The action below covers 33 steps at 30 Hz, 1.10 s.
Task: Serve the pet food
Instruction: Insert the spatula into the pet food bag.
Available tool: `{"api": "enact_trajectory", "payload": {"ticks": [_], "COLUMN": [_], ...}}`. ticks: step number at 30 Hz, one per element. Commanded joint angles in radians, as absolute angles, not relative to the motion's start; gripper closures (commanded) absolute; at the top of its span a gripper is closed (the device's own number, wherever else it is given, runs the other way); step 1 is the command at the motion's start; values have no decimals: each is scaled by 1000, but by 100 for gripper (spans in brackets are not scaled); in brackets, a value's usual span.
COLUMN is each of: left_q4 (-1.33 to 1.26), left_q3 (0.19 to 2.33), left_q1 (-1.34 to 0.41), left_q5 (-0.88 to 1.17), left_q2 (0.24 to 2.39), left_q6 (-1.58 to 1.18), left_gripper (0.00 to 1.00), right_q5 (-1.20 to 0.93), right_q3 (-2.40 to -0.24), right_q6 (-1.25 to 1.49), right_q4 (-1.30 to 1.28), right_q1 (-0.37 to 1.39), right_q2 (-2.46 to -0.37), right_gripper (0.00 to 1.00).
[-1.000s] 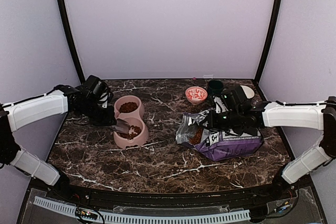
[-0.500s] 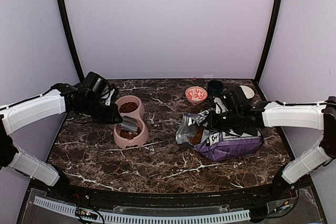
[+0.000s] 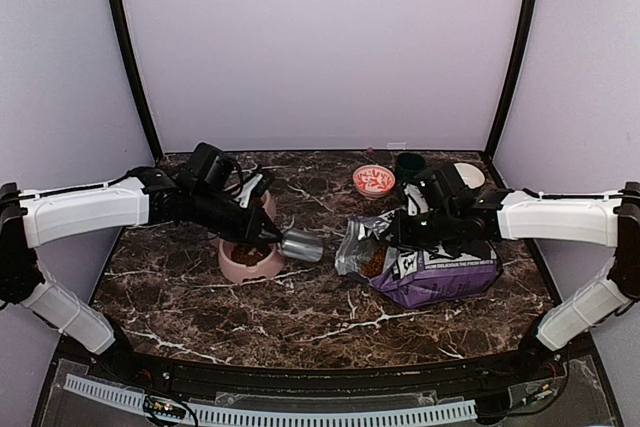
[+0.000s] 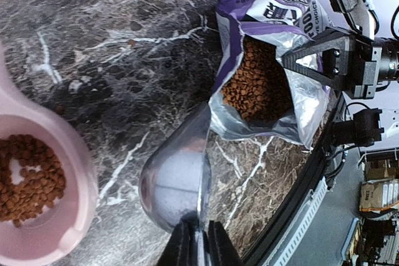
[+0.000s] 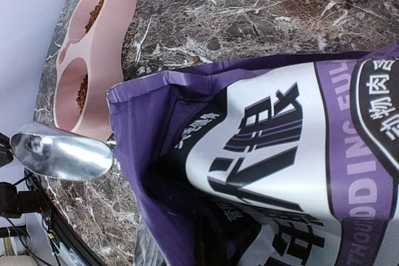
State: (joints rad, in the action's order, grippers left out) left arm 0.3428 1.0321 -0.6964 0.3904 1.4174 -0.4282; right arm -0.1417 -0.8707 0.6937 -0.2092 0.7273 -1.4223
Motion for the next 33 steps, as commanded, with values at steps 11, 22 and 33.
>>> {"api": "enact_trajectory", "payload": {"ticks": [11, 22, 33], "left_q4": [126, 56, 52], "left_q3": [1206, 1237, 1343], "left_q1": [-805, -852, -912], "left_q5": [497, 525, 494], "left_q2": [1622, 1738, 1927], "left_q6": [-485, -505, -503], "left_gripper": [100, 100, 100], "right_q5": [-97, -92, -88], "right_q3": [-910, -901, -899], "right_q6": [699, 703, 692], "right_q4": [-275, -252, -252], "right_q1": [743, 743, 742], "right_q2": [-1427, -1419, -1416], "right_gripper": [100, 100, 100]}}
